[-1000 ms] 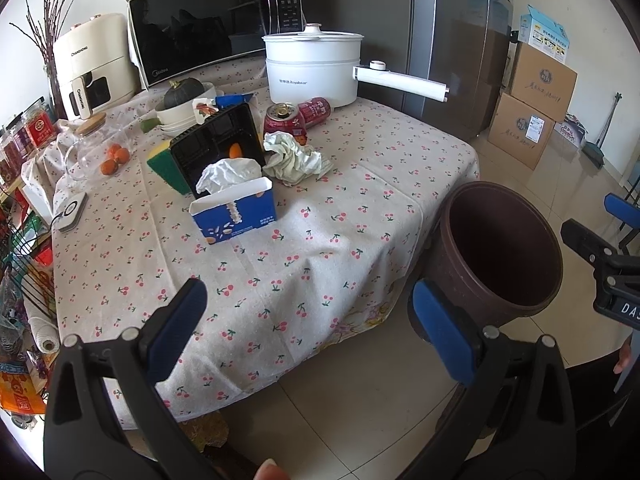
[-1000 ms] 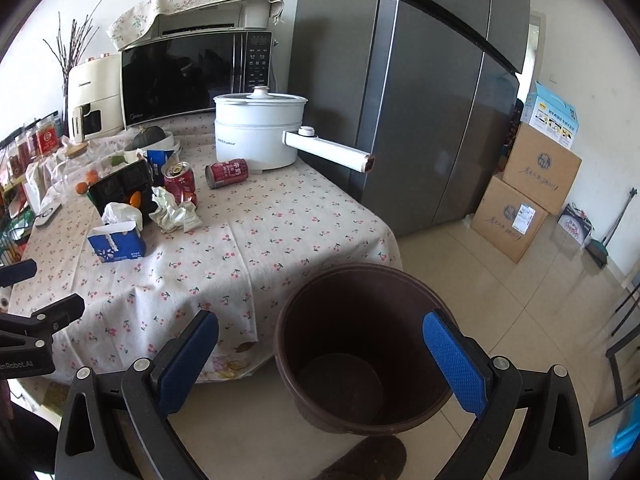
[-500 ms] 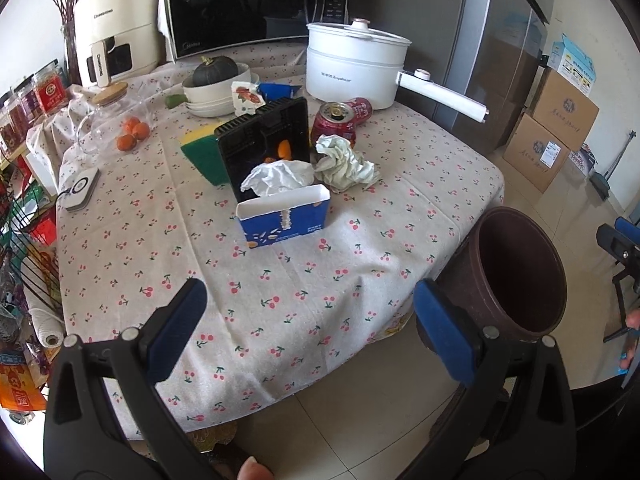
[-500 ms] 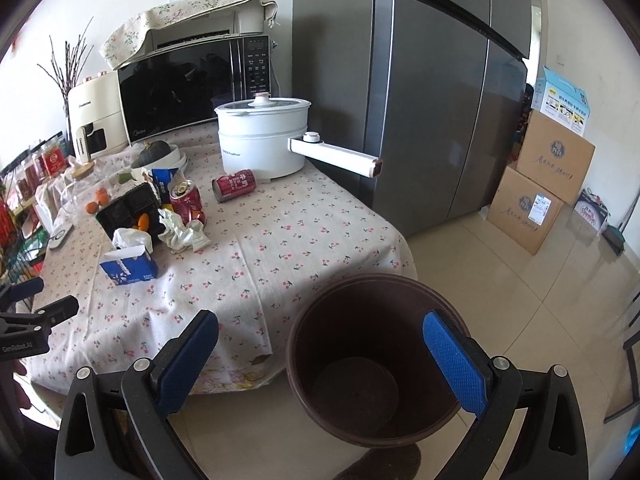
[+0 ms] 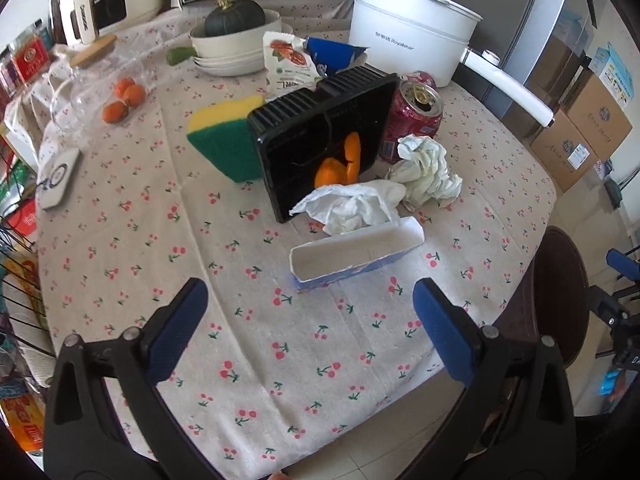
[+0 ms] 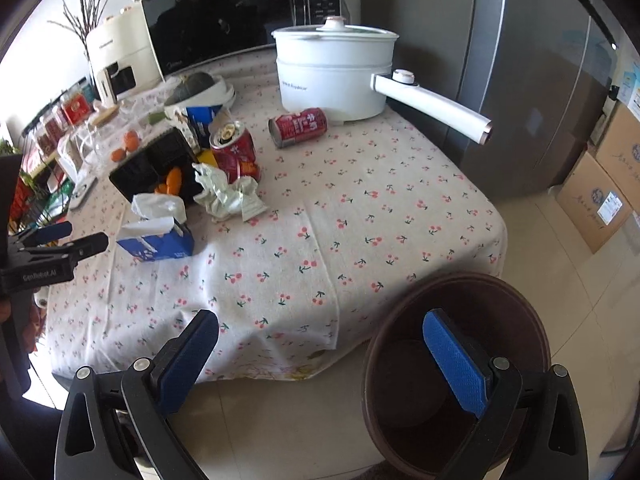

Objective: Collect trash
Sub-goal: 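Reach the left gripper to the blue tissue box and grasp it, then grasp the white tissue ball with the right gripper while the left holds the box, then carry both items to the brown bin while the left gripper drops the box in, then open the right gripper over the bin to drop the tissue ball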

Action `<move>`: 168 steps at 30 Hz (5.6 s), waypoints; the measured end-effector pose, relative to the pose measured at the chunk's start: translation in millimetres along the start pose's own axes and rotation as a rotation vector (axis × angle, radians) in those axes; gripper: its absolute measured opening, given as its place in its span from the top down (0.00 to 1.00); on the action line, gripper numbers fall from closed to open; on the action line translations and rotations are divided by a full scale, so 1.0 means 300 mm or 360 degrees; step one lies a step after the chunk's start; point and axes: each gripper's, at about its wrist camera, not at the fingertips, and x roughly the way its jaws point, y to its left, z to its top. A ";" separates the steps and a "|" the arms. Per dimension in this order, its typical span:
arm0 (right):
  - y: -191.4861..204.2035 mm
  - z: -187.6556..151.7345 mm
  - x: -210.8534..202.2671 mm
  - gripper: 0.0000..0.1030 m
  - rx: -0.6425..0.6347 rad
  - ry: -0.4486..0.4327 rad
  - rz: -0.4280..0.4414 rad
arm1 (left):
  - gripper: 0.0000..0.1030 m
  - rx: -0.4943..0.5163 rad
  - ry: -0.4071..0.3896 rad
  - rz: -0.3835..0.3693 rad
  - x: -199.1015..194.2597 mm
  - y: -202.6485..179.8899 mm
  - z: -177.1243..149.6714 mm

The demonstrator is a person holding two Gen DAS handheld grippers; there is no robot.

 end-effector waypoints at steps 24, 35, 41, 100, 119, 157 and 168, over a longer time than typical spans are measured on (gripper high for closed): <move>-0.157 -0.003 0.022 0.00 0.0156 0.0035 -0.0074 | 0.10 0.0365 0.0372 -0.0293 0.119 -0.074 -0.023; -0.152 -0.019 0.025 0.00 0.0146 0.0050 -0.0072 | 0.14 0.0822 0.0280 -0.0097 0.207 -0.216 -0.049; -0.136 -0.019 0.031 0.00 0.0132 0.0060 -0.0066 | 0.30 0.0822 0.0336 -0.0112 0.213 -0.236 -0.056; 0.614 0.175 0.399 0.86 -0.0182 0.0146 0.0278 | 0.39 -0.0265 0.0231 -0.0105 0.014 0.438 -0.140; 0.091 0.074 0.113 0.87 0.0060 0.0035 0.0182 | 0.39 0.0061 0.0141 -0.0298 -0.026 -0.001 -0.054; -0.704 -0.398 0.020 0.86 0.0532 0.0171 -0.0036 | 0.00 0.0646 0.0162 -0.0657 0.168 -0.873 -0.138; -0.665 -0.370 0.030 0.70 0.0544 0.0173 -0.0049 | 0.00 0.0537 0.0122 -0.0553 0.120 -0.699 -0.103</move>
